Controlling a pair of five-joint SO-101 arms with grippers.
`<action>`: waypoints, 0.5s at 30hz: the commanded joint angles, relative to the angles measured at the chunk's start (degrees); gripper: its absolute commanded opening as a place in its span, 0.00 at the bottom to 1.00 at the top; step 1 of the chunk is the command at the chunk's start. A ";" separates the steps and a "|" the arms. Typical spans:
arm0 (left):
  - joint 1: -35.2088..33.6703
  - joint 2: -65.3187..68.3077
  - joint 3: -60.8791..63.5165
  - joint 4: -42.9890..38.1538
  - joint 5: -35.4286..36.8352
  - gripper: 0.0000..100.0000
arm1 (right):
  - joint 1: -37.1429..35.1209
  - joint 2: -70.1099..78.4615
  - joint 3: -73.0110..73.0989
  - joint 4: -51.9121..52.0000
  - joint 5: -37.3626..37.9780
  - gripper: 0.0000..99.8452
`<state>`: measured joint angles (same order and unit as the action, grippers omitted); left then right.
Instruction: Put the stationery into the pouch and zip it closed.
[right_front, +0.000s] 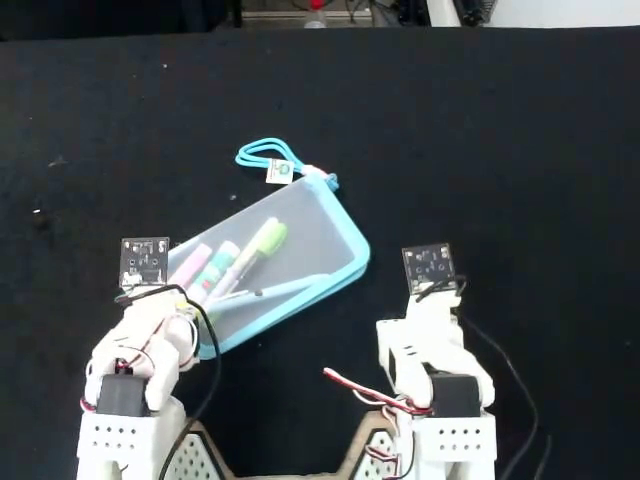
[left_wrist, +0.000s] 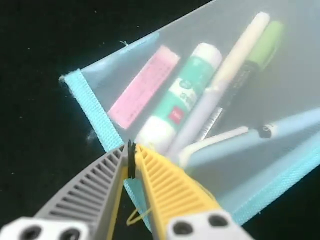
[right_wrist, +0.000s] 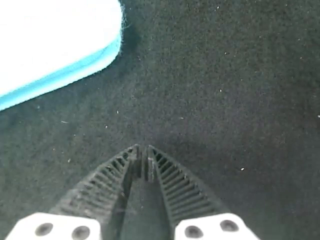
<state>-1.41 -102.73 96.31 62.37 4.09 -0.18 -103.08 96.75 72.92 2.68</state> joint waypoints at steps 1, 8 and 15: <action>0.48 0.18 0.92 2.02 0.35 0.03 | 0.97 -2.33 -0.13 0.44 -0.09 0.01; -7.25 -0.09 -0.13 9.93 -3.16 0.03 | 0.97 -2.33 -0.13 0.44 0.00 0.01; -9.89 -0.18 1.10 8.88 -4.92 0.03 | 0.97 -2.33 -0.13 0.44 0.00 0.01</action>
<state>-11.43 -102.81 96.31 72.13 -0.13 -0.18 -103.08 96.75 72.92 2.68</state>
